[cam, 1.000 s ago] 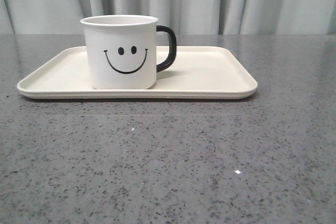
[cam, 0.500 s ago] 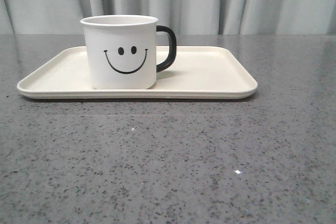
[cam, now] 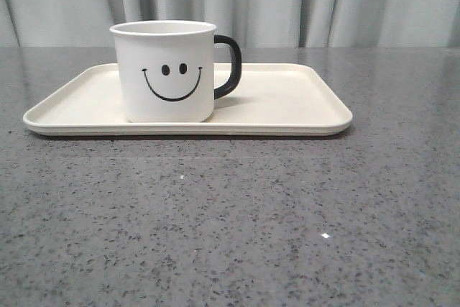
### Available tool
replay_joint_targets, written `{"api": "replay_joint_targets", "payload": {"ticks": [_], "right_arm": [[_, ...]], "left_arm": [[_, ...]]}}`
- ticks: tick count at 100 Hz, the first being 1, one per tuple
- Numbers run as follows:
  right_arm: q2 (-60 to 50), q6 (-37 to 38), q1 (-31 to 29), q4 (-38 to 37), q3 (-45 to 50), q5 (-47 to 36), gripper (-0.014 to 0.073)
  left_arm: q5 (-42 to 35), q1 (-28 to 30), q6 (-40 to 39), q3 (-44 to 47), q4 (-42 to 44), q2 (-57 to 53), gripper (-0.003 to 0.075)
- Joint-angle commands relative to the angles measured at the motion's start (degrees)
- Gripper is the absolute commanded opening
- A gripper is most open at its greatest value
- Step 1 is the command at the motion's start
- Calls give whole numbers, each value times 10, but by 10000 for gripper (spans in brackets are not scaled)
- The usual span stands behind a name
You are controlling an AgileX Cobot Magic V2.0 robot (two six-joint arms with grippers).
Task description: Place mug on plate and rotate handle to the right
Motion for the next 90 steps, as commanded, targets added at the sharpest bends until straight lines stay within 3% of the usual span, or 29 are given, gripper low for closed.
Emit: {"api": "replay_joint_targets", "payload": {"ticks": [1,41,65,90], "right_arm": [[3,-1,1,13,-15,-29,-60],[2,-2,15,13,-9,-40,-60],[-38,-1,88,28,71,-182,-60],[-124,-1,129,80,219,-299,-60]], "left_arm": [[-38,1,-7,5,-5,-16,-20],[-38,1,-7,5,-5,-16,-20],[-38,1,-7,5,-5,-16,-20],[-38,1,-7,5,-5,-16,-20]]}}
